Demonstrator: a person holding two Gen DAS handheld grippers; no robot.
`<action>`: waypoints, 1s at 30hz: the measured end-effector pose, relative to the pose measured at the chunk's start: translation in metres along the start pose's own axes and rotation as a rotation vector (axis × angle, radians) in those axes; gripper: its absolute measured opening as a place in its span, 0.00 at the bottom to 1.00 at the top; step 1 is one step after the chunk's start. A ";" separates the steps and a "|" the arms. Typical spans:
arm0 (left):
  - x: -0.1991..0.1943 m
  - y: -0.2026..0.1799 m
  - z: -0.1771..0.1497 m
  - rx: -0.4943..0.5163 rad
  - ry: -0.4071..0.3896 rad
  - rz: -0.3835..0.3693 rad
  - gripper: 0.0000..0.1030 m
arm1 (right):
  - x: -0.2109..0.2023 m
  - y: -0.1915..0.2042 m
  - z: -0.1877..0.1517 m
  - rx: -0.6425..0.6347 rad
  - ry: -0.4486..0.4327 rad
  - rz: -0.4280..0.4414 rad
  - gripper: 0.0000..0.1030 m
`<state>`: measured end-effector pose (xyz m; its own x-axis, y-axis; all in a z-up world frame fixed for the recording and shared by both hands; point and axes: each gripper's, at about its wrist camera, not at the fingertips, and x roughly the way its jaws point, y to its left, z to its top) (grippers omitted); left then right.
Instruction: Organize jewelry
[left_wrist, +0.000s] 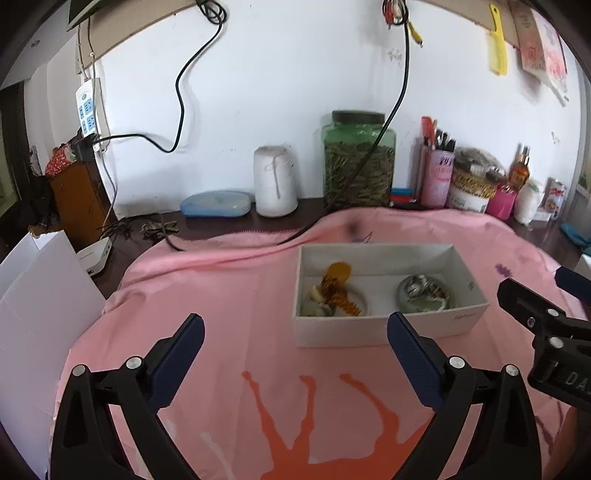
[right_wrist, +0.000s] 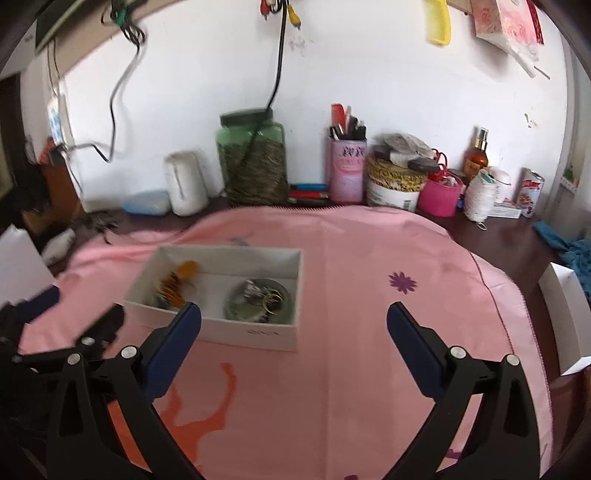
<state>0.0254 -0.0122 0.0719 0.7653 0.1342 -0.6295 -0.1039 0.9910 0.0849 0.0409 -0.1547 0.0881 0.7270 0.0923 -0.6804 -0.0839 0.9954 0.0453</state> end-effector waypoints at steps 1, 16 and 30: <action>0.002 0.001 0.000 0.007 0.006 -0.003 0.94 | 0.003 0.000 -0.001 0.000 0.016 0.000 0.93; -0.011 0.007 0.002 0.015 -0.014 0.005 0.94 | -0.003 0.007 -0.011 0.014 0.036 0.041 0.93; -0.010 0.002 -0.001 0.037 -0.016 0.008 0.94 | 0.001 0.003 -0.016 0.026 0.082 0.046 0.93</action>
<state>0.0170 -0.0120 0.0772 0.7744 0.1416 -0.6167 -0.0865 0.9892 0.1186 0.0308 -0.1520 0.0758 0.6644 0.1367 -0.7348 -0.0975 0.9906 0.0962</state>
